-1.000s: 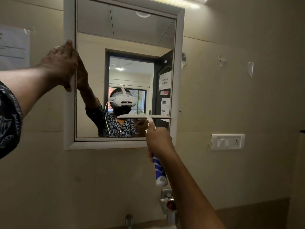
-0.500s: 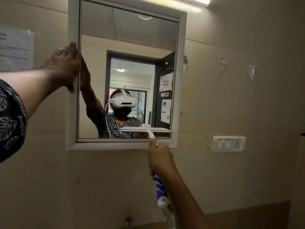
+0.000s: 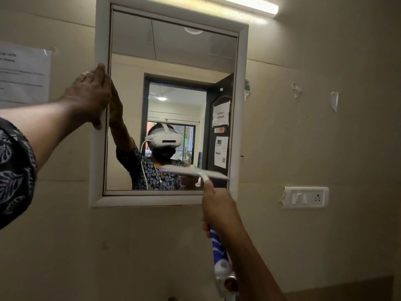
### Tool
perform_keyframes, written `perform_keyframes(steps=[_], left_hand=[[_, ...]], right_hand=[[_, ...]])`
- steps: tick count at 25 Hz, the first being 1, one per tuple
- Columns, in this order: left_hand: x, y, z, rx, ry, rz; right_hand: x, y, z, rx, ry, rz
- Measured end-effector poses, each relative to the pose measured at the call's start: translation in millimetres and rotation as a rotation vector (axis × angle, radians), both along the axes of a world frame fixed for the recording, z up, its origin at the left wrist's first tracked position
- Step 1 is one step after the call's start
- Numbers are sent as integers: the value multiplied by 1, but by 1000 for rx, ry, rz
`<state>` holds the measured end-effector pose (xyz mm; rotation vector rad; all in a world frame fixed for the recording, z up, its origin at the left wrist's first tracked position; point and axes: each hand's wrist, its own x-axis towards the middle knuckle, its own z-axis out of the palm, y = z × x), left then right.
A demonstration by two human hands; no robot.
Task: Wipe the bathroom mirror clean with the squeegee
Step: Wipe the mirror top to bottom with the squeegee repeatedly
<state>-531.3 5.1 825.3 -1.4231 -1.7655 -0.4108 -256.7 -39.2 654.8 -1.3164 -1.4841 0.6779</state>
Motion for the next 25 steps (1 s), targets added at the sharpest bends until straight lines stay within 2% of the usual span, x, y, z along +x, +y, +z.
perform_keyframes(steps=[6, 10, 15, 20, 23, 25], left_hand=[[-2, 6, -1, 16, -7, -6], [-3, 7, -1, 10, -5, 9], [1, 5, -2, 9, -14, 21], [4, 3, -2, -9, -22, 30], [5, 2, -2, -3, -23, 33], [5, 1, -1, -7, -21, 39]], right_hand=[[-13, 5, 148, 461, 122, 64], [-39, 29, 220, 592, 150, 10], [-51, 45, 254, 633, 44, -74], [-55, 55, 264, 636, 79, -37], [-53, 56, 266, 657, -19, 12], [-55, 53, 272, 657, 93, 61]])
